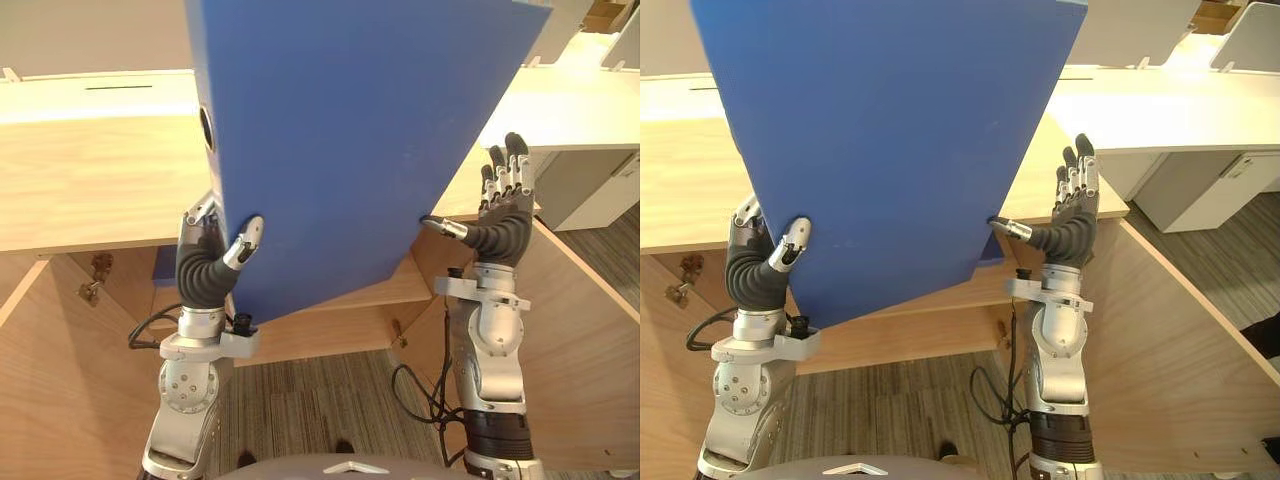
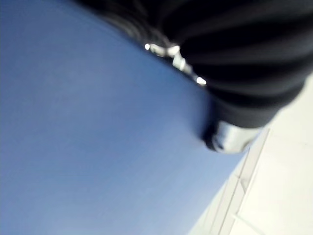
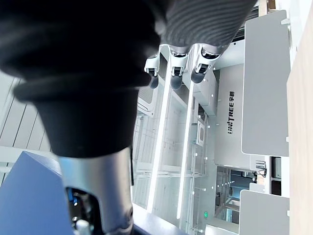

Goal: Walk over to the cabinet, pick up the folder, carry it to the office cabinet, place the folder inside the office cabinet, then close the office cabinet door

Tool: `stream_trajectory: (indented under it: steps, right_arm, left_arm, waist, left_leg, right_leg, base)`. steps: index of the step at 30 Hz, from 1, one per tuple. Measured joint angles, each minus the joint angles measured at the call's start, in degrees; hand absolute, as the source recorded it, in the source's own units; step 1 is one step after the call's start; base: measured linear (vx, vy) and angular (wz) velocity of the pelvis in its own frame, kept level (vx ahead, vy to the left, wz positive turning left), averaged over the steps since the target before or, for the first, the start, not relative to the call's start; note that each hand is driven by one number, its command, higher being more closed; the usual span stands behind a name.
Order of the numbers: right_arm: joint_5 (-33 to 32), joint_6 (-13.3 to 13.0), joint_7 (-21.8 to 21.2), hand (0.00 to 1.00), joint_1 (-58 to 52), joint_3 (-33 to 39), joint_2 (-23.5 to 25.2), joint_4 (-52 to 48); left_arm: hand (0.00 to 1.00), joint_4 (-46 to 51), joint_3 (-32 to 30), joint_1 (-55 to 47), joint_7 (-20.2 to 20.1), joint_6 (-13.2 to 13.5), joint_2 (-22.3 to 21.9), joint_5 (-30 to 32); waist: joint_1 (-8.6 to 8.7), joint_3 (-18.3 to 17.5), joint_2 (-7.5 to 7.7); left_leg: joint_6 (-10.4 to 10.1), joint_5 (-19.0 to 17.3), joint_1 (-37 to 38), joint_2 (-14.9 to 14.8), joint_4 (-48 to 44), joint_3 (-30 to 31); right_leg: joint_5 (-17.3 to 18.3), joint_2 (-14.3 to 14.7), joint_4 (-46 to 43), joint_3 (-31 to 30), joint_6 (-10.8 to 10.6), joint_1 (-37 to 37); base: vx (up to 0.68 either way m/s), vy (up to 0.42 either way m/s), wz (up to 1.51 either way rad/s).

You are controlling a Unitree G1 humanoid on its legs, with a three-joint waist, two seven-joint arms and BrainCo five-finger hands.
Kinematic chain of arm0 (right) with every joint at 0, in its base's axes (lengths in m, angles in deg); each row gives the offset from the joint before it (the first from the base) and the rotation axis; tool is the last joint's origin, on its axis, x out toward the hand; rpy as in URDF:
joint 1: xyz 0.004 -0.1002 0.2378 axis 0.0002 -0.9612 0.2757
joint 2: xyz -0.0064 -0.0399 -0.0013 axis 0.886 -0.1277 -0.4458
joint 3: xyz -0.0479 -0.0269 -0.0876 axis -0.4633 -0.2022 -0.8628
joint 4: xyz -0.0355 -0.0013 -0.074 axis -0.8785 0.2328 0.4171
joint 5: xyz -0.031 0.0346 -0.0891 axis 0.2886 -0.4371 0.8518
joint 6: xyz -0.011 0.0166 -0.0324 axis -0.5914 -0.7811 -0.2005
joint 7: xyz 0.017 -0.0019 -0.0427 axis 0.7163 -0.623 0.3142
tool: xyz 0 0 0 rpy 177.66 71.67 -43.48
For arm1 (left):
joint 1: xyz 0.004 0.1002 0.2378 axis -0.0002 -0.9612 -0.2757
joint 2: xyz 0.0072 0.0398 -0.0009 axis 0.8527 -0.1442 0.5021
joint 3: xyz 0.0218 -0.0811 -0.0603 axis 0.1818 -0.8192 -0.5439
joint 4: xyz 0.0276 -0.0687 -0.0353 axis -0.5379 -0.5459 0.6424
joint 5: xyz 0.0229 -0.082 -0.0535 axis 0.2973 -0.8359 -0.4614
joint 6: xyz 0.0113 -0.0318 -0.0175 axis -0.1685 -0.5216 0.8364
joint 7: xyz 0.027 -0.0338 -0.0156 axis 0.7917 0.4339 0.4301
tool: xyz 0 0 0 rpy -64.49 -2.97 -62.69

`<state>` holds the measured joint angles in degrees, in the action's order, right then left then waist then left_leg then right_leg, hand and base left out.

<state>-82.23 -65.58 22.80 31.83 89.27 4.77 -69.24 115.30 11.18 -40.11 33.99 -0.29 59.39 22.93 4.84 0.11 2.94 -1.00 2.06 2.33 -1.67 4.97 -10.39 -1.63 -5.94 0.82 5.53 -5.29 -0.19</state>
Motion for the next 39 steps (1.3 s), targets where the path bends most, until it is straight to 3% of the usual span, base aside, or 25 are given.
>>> stream_trajectory:
  steps: [12, 20, 21, 29, 39]
  right_arm:
    - [-0.58, 0.02, -4.15, 0.00, 1.31, -3.49, -3.86, 1.97]
    - [-0.66, 0.07, -6.78, 0.00, 2.44, -7.79, -6.14, 3.91]
    - [-0.67, 0.07, -7.19, 1.00, 2.64, -8.10, -6.38, 4.13]
    - [-4.29, 0.33, -10.60, 1.00, 3.49, -12.12, -10.47, 8.48]
    - [-5.80, 0.86, -12.61, 1.00, 3.66, -14.77, -11.73, 10.11]
  left_arm:
    - [1.00, -2.52, 0.67, 0.44, -0.24, 0.00, 2.45, 0.25]
    - [1.00, -4.19, 1.08, 0.71, -0.37, 0.00, 4.02, 0.31]
    - [1.00, -4.41, 1.16, 0.88, -0.39, 0.00, 4.21, 0.31]
    - [1.00, -5.45, 1.21, 4.14, -0.56, 0.07, 6.85, 0.30]
    - [1.00, -6.41, 0.13, 4.74, -0.07, 0.86, 7.85, 0.25]
  waist:
    - [-0.12, -2.61, 1.51]
    - [-0.18, -2.67, 1.57]
    - [-0.20, -2.67, 1.57]
    - [-1.21, -3.68, 2.07]
    - [-1.64, -3.96, 2.45]
  left_leg:
    - [-0.02, 0.80, -1.39, -0.01, 0.02, 0.26]
    - [0.07, 1.48, -1.34, 0.01, 0.07, 0.37]
    - [0.05, 1.55, -1.33, 0.01, 0.07, 0.37]
    - [-0.03, 2.32, -2.16, -0.03, 0.09, 0.52]
    - [0.05, 2.69, -2.41, -0.02, 0.09, 0.73]
  right_leg:
    - [-0.66, 0.03, 0.29, 0.11, 0.09, -1.17]
    - [-0.97, 0.01, 0.08, 0.10, 0.13, -1.20]
    - [-1.00, 0.01, 0.08, 0.09, 0.13, -1.21]
    - [-1.22, 0.03, 0.47, 0.08, 0.06, -1.87]
    - [-1.49, 0.04, 0.49, 0.17, 0.17, -2.02]
  base:
    - [-0.01, -0.003, 0.01]
    - [-0.05, -0.003, 0.01]
    - [-0.06, -0.003, 0.00]
    - [-0.05, -0.002, 0.00]
    - [0.00, -0.001, 0.01]
